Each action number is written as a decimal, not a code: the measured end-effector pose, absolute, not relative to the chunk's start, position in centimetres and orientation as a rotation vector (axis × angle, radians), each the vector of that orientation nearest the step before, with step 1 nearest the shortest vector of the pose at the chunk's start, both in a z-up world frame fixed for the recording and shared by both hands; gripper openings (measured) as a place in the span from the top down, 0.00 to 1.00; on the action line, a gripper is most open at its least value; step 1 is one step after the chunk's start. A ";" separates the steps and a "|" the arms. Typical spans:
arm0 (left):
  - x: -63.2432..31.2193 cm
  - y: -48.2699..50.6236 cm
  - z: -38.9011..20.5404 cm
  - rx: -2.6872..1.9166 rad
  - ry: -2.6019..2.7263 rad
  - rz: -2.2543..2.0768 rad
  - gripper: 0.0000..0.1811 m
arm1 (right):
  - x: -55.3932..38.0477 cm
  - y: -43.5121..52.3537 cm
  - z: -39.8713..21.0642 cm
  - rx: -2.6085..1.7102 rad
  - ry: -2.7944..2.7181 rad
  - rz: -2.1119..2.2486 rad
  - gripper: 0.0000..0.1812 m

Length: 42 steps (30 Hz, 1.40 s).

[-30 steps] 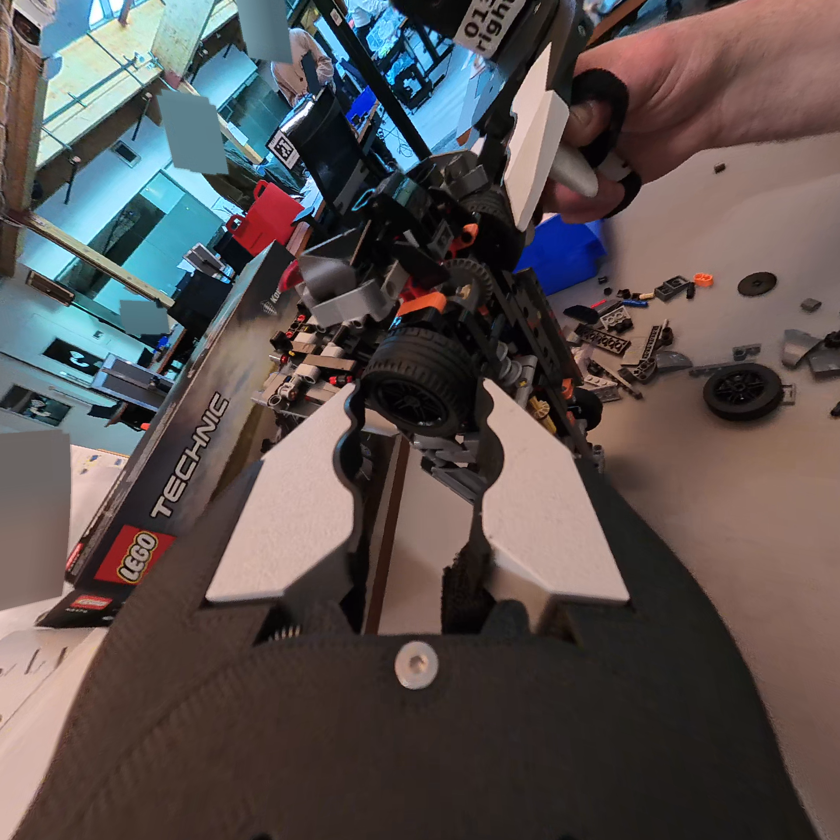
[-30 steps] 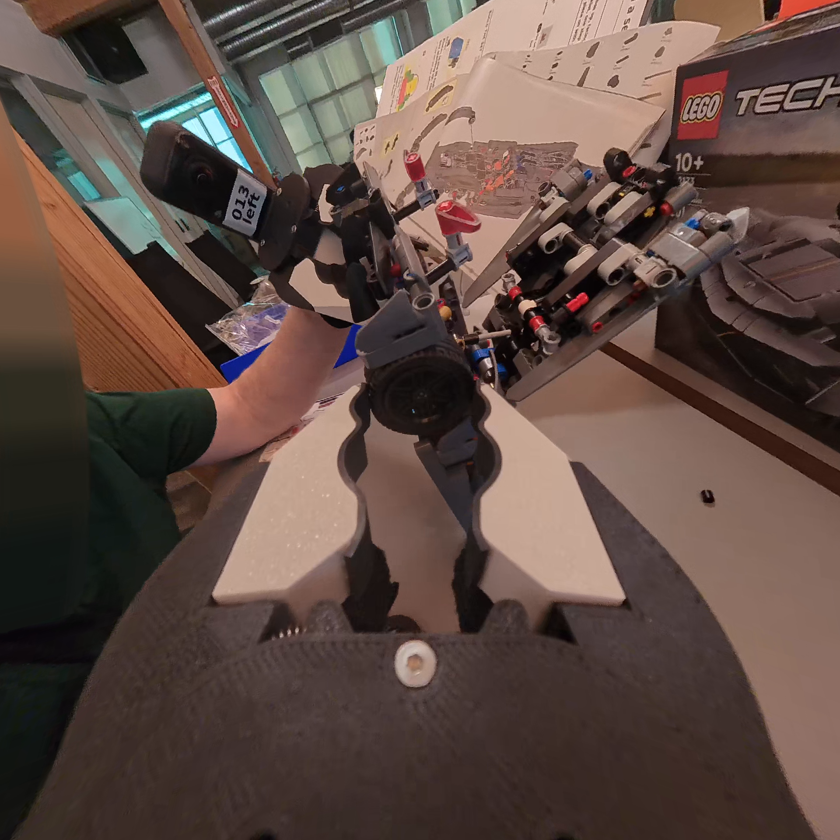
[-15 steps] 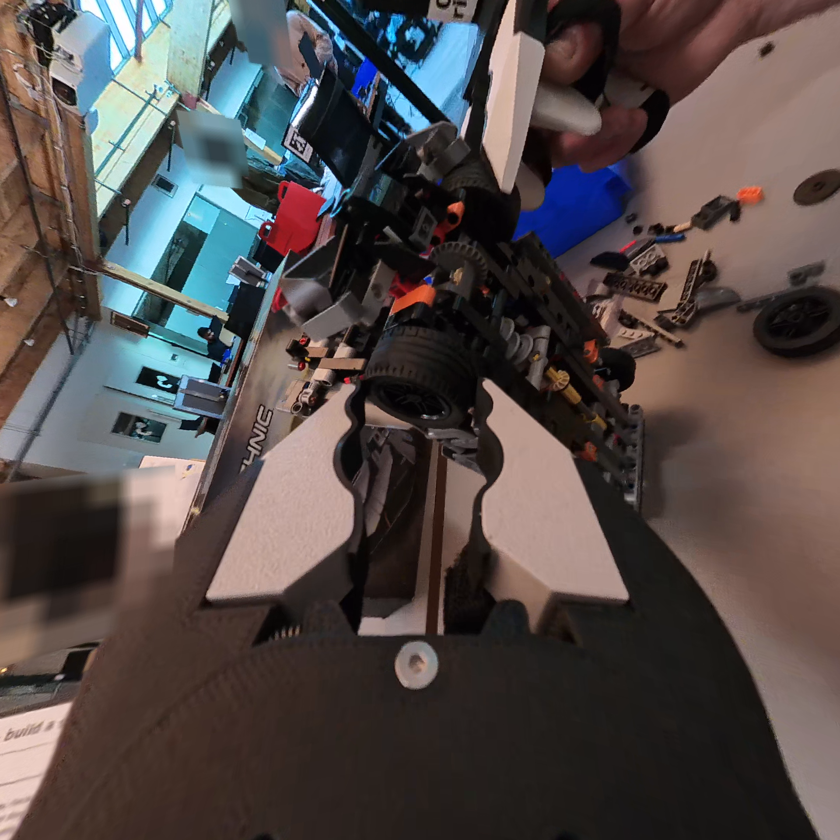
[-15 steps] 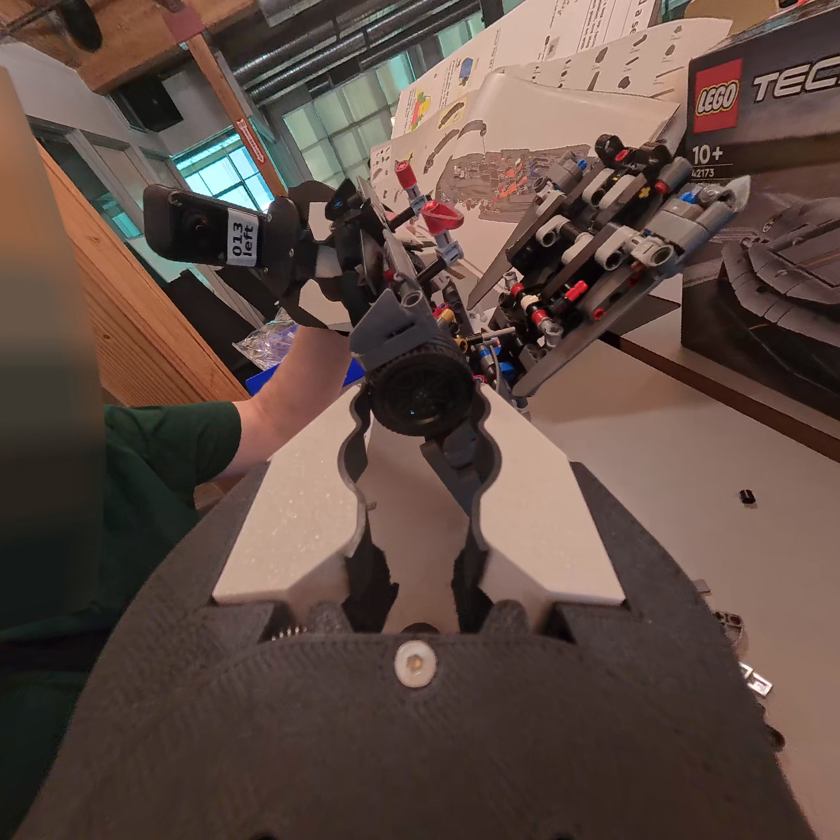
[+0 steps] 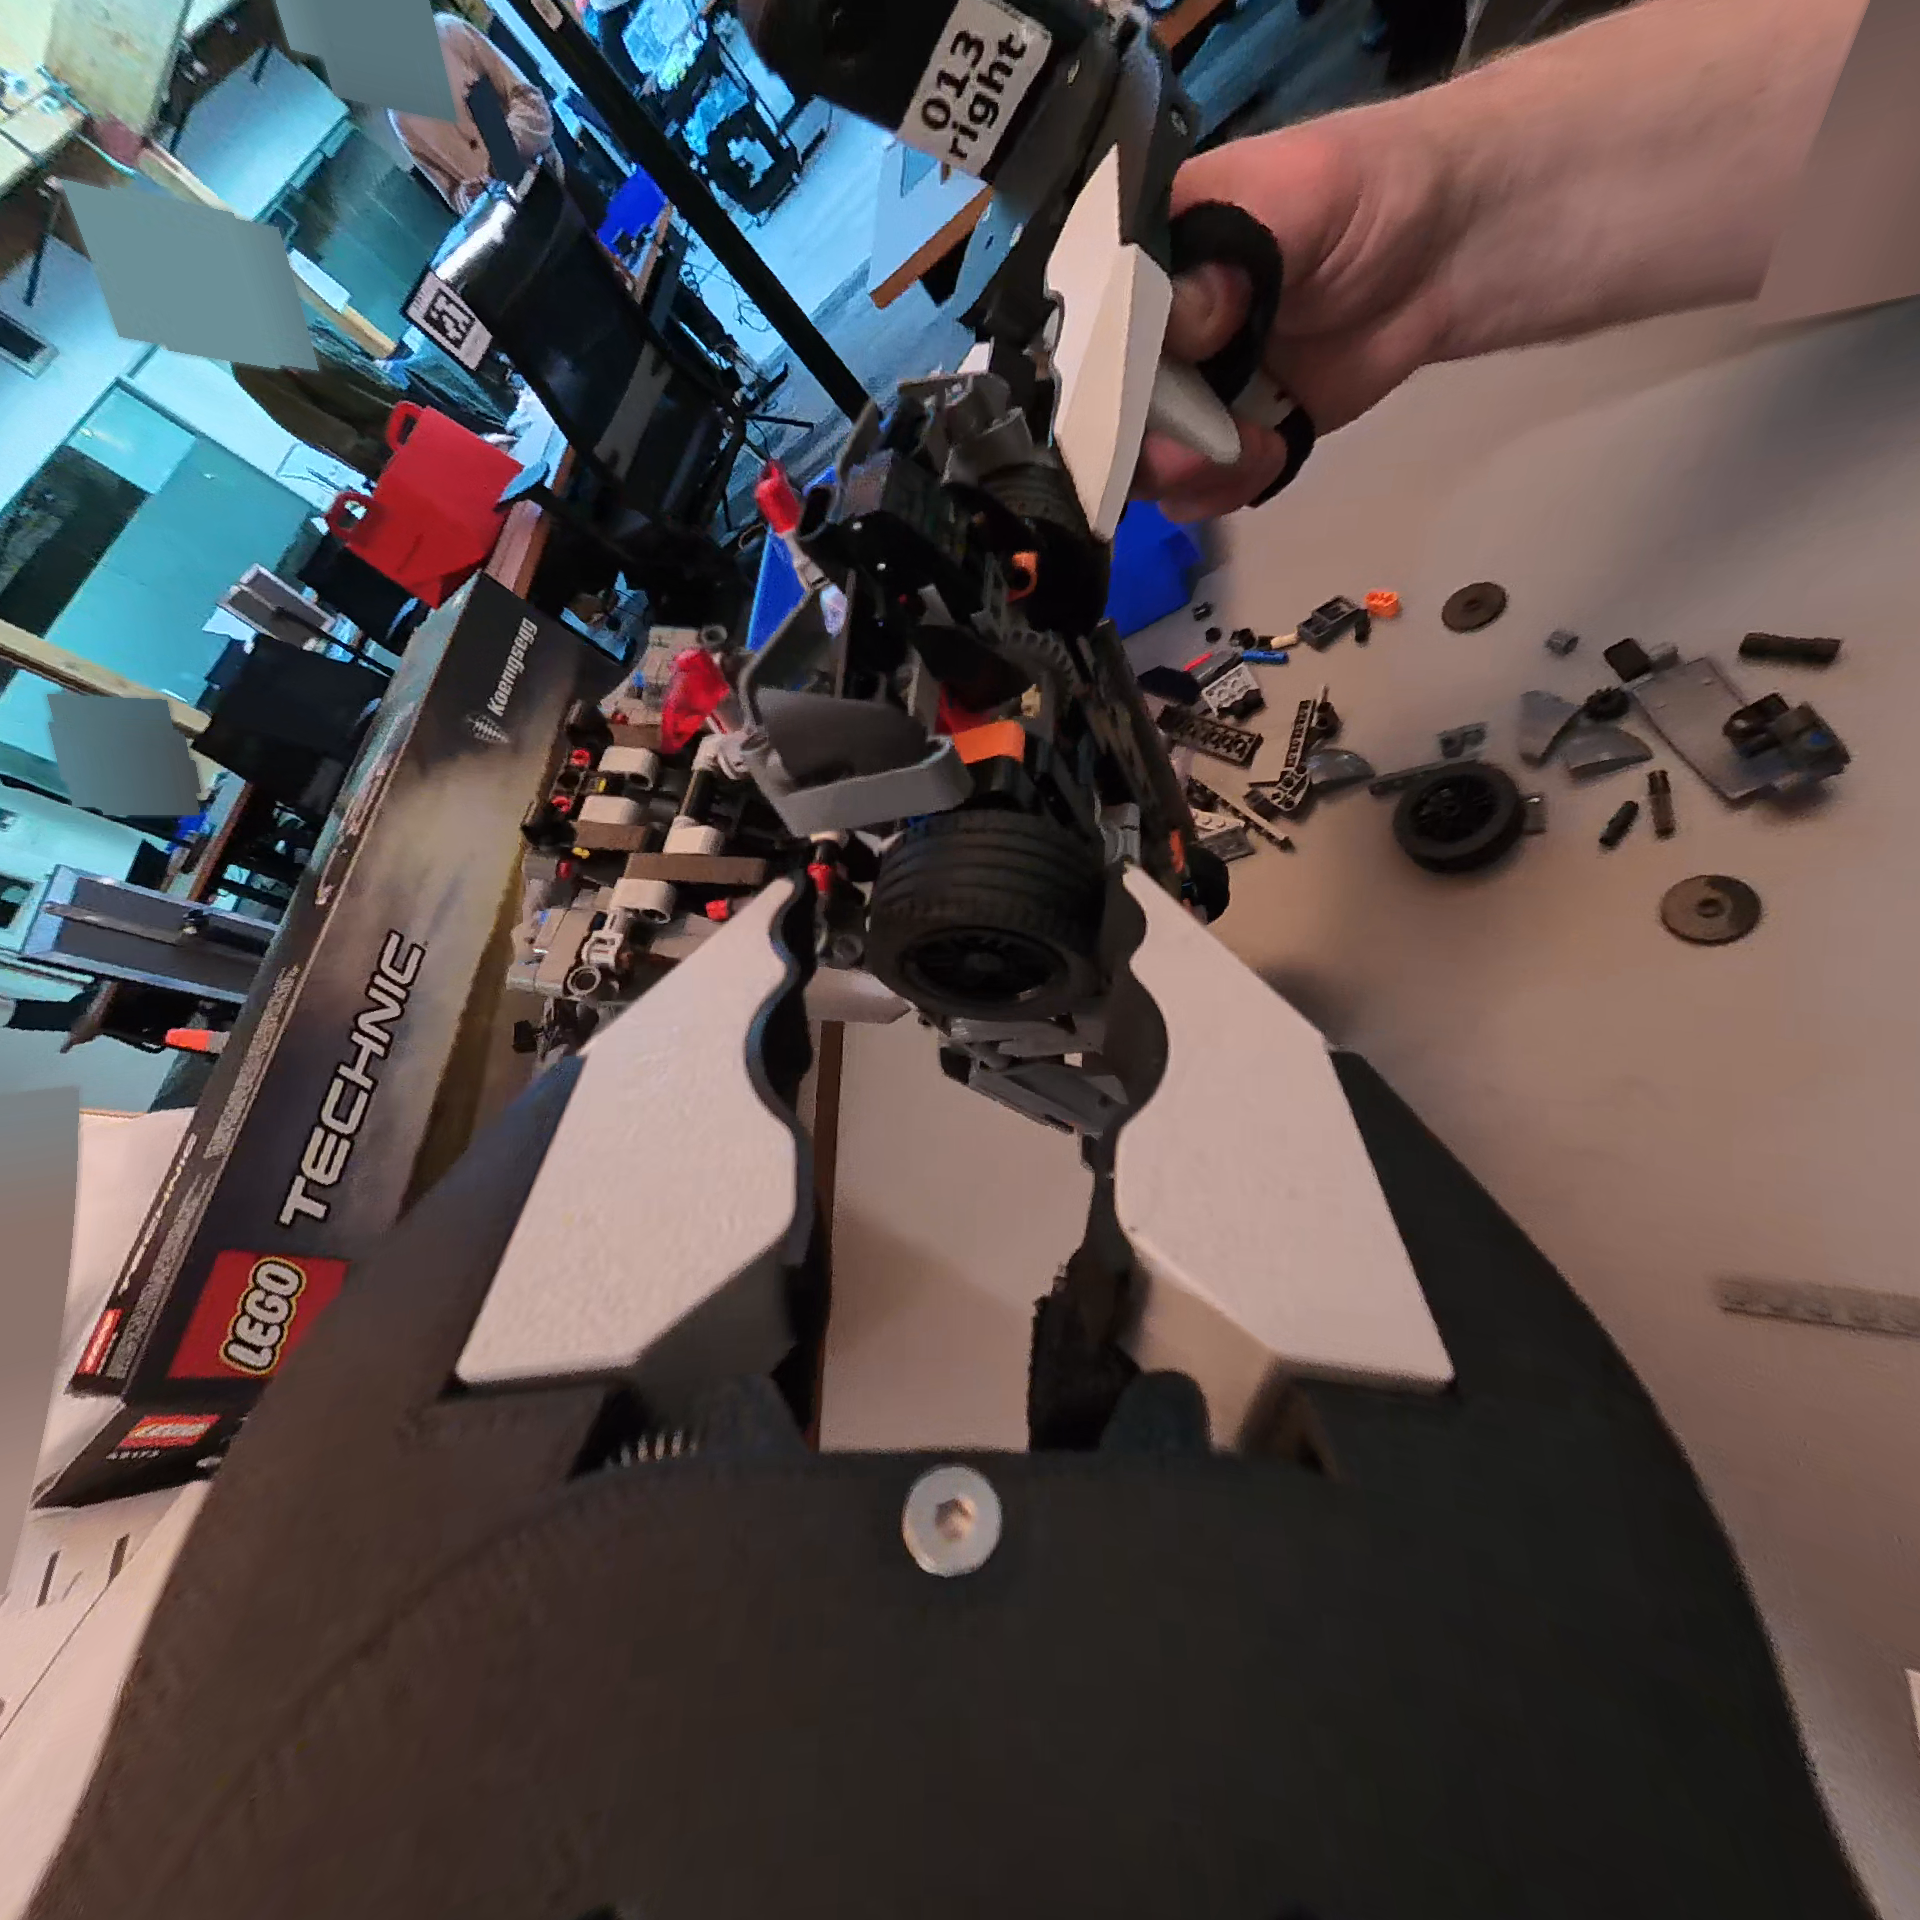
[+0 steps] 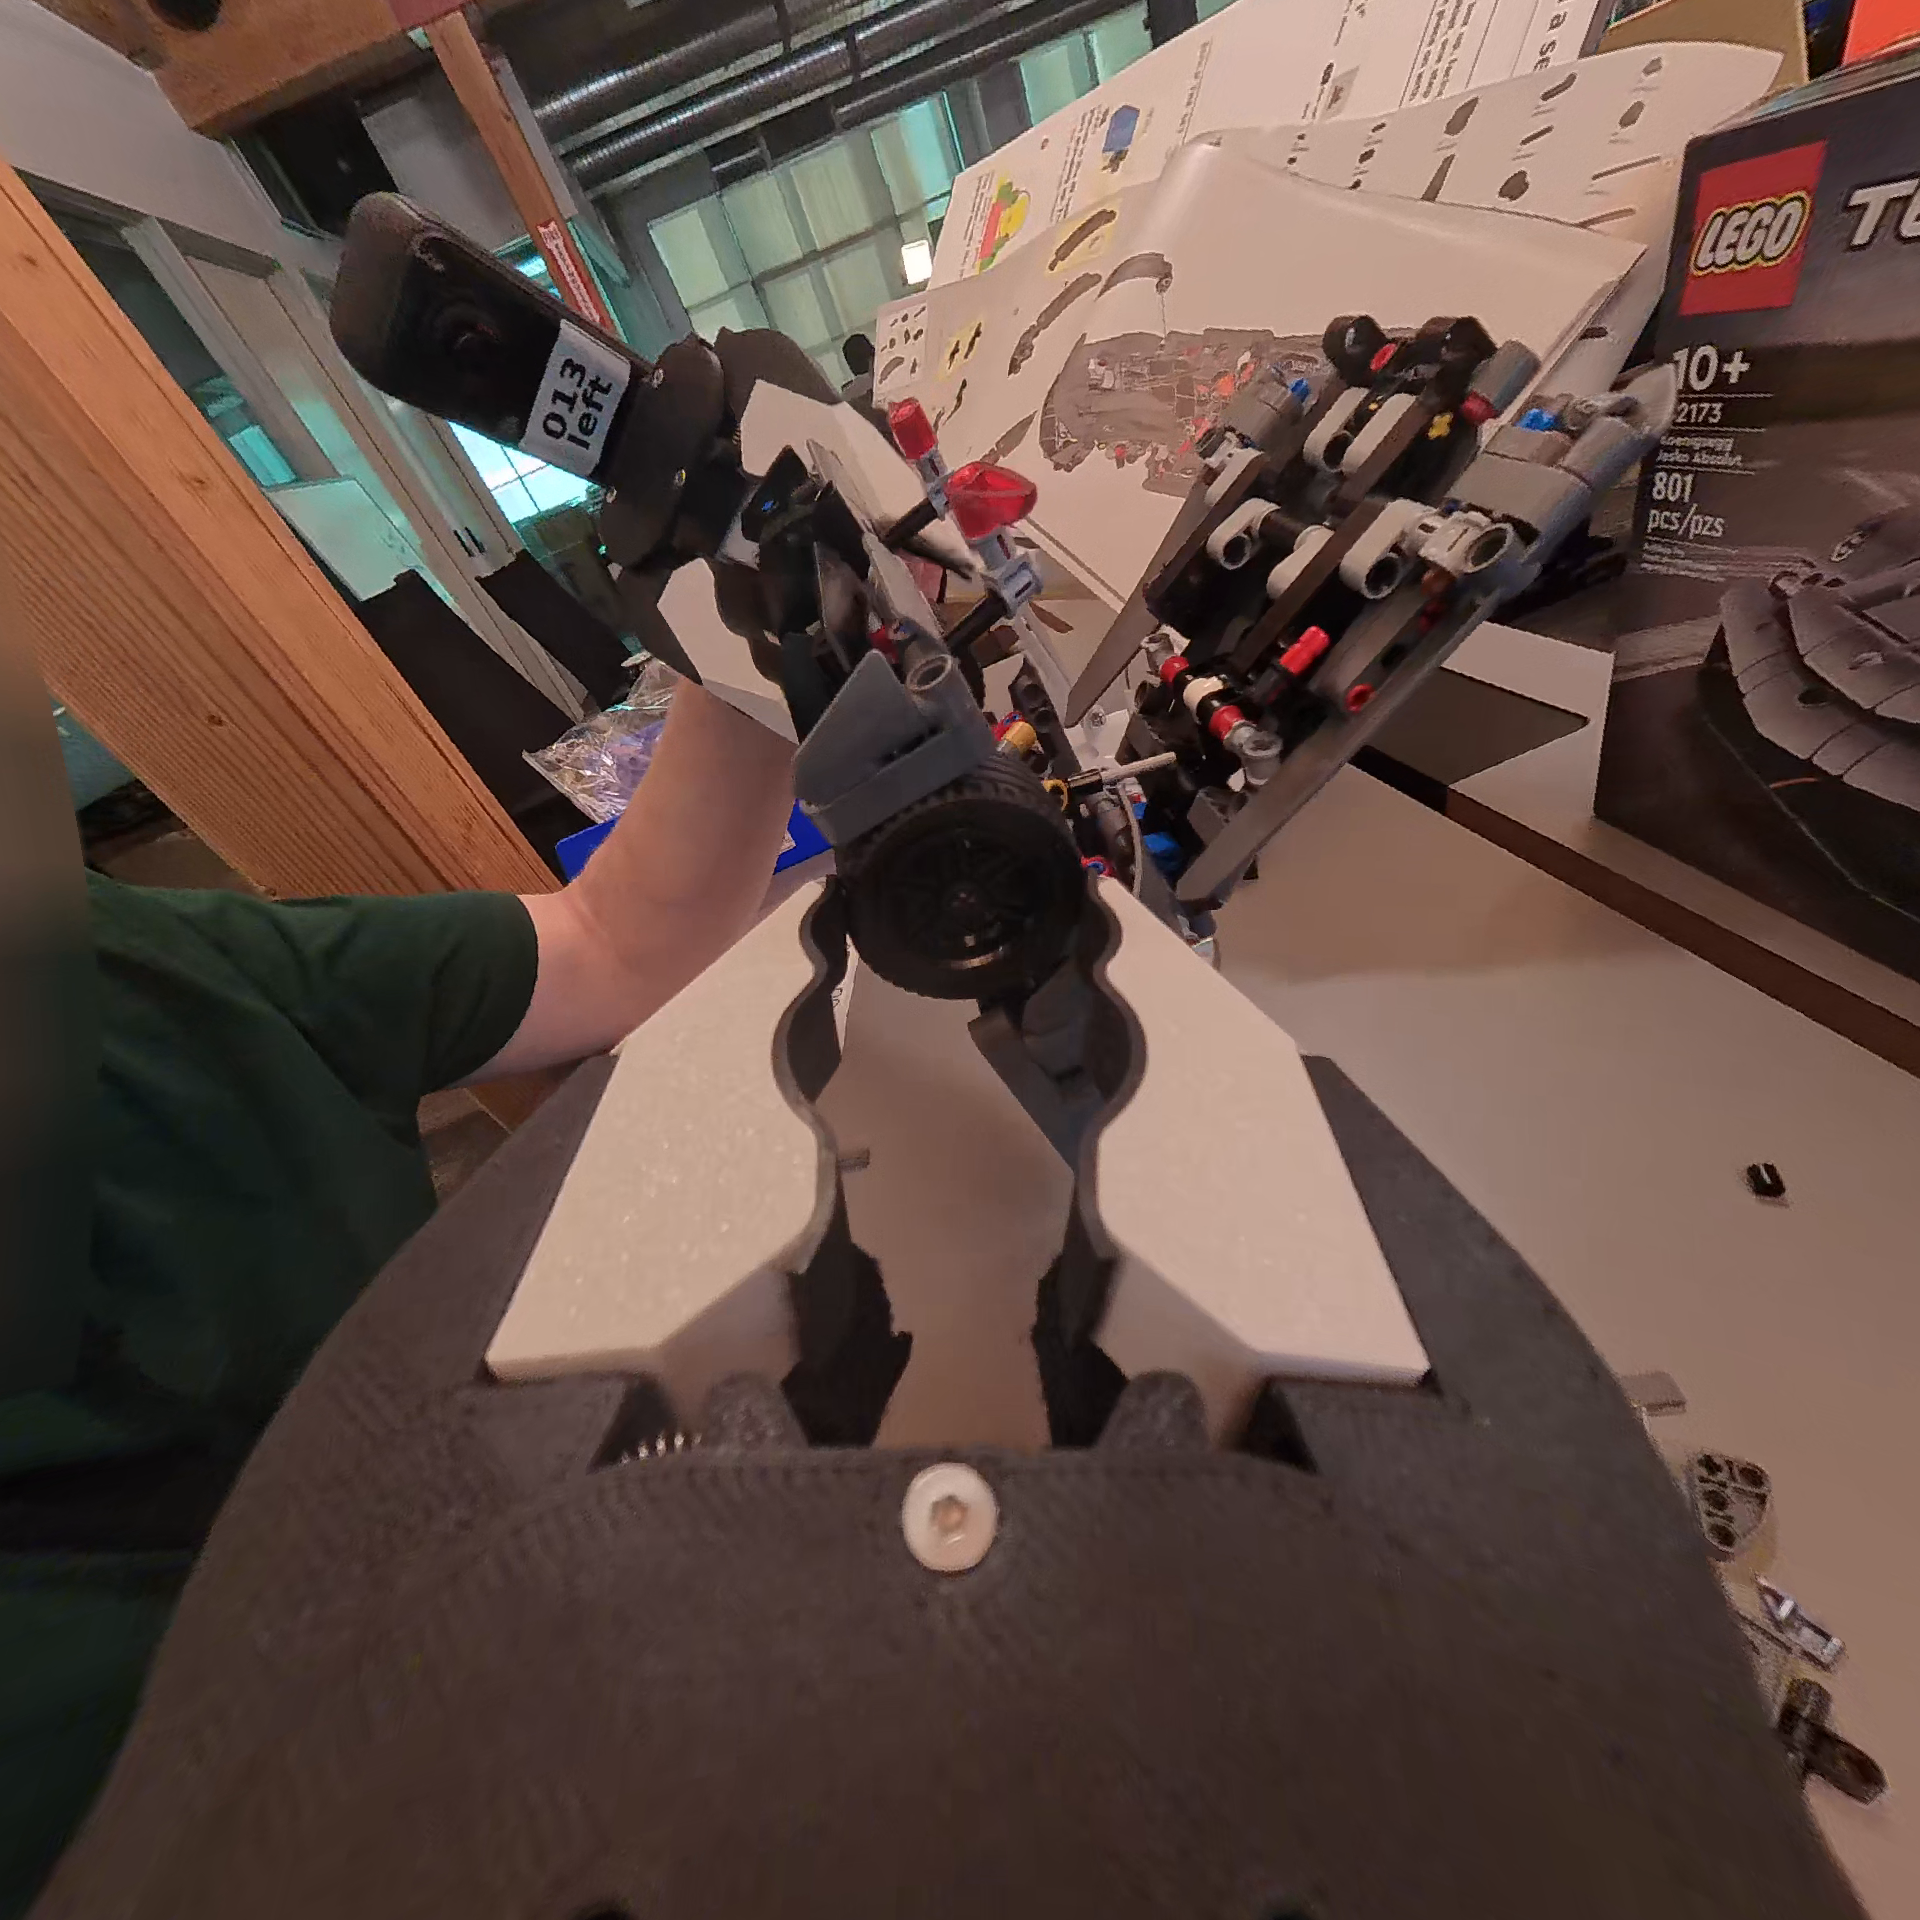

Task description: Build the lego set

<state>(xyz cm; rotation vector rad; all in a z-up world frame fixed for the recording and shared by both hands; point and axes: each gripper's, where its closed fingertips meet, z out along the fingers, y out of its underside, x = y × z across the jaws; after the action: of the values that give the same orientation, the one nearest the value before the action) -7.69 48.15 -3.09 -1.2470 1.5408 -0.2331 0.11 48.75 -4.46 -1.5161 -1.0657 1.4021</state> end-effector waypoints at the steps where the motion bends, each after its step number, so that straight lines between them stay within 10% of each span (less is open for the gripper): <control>1: -7.8 48.1 -3.4 -1.258 1.557 -0.226 0.74 | 0.1 48.7 -4.5 -1.515 -1.064 1.400 0.76; 42: -9.6 42.6 -12.3 -1.392 1.759 0.144 0.75 | -1.1 42.1 -10.7 -1.449 -1.332 1.010 0.77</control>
<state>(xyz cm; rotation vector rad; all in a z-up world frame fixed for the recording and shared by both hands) -9.61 42.58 -12.31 -1.3916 1.7587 0.1438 -1.11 42.12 -10.67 -1.4487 -1.3323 1.0095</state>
